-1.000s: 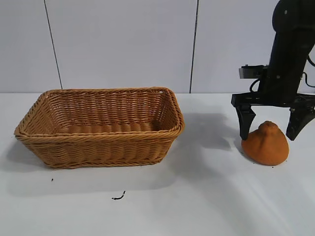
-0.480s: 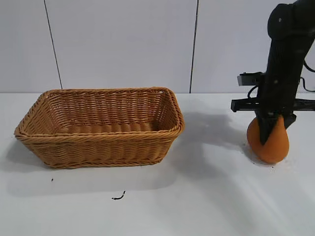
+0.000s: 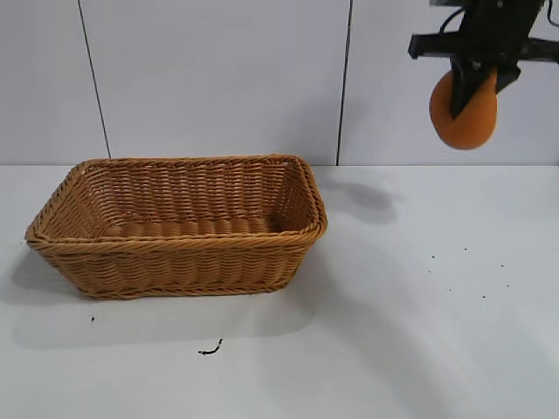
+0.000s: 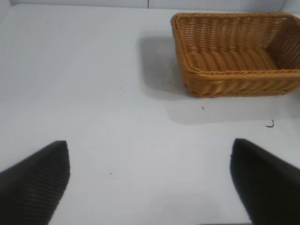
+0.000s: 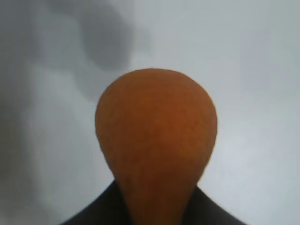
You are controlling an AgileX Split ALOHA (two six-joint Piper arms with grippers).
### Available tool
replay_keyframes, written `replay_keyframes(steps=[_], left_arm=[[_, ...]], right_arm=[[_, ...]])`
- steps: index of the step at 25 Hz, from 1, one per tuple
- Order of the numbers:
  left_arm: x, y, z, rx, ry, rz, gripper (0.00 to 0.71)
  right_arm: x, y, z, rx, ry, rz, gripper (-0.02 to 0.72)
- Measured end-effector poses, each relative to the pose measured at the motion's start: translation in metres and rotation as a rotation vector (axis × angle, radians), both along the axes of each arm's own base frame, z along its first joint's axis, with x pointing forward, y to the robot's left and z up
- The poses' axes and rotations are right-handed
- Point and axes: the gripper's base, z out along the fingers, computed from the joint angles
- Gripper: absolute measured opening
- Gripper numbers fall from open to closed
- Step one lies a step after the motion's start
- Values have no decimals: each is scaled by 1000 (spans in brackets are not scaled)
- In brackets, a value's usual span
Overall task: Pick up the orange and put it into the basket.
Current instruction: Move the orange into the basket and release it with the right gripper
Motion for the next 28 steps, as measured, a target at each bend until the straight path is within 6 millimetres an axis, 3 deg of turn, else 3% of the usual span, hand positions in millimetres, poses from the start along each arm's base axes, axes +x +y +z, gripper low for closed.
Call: replay_keyframes(steps=[9,15,18,24,28], left_arm=[[0,0,0,0,0,0,666],[0,0,0,0,0,0,666],[0,0,0,0,0,0,666],[0,0,0,0,0,0,666],[0,0,0,0,0,0,666]], right_arm=[[-35,120,3,24,-68,266,64],[-50,180,-8,92,-164,362,64],[-47,197,-31,109,-175,374,64],[-36,212,-104,108,-65,356,64],[-37,213,-125,96,-3,350,64]])
